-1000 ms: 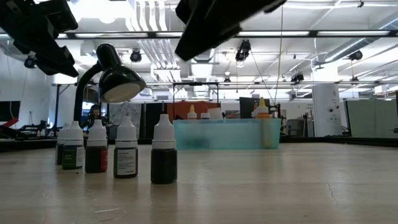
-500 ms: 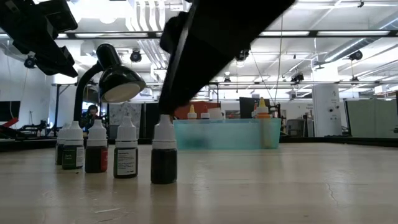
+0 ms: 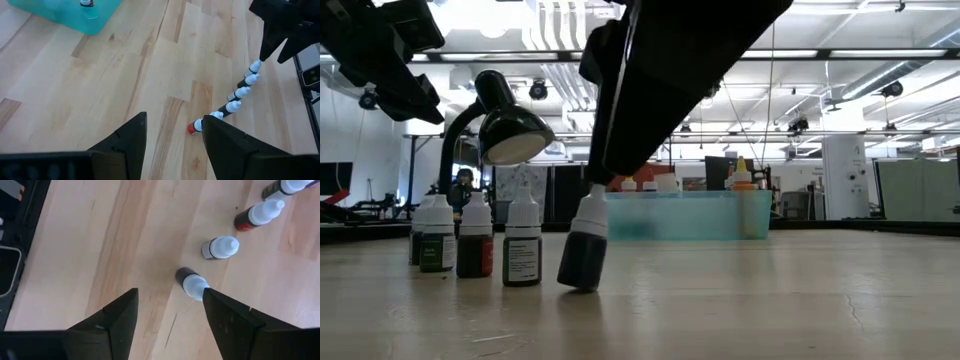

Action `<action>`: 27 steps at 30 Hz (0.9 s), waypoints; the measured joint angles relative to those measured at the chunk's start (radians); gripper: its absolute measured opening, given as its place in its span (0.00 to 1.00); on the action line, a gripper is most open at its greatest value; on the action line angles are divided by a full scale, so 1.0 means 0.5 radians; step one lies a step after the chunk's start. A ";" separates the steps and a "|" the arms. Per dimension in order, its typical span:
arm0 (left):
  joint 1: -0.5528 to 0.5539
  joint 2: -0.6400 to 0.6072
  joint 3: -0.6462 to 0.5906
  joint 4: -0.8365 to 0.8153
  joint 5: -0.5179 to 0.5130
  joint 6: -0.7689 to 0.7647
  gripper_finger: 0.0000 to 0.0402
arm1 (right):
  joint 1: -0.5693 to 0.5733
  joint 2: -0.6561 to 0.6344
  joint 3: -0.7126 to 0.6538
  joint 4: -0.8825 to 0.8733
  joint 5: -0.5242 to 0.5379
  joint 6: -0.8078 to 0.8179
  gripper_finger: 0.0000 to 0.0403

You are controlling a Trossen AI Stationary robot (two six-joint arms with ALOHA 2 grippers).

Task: Pick & Place food coloring
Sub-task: Put the small blue food coloring bottle into the green bin

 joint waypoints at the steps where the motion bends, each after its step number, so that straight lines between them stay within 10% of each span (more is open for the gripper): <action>1: -0.001 0.000 0.000 0.000 0.000 0.000 0.41 | 0.000 0.000 0.006 0.001 -0.001 0.005 0.54; 27: -0.001 0.000 0.000 0.000 0.000 0.000 0.41 | -0.001 -0.004 0.023 0.009 -0.007 -0.098 0.54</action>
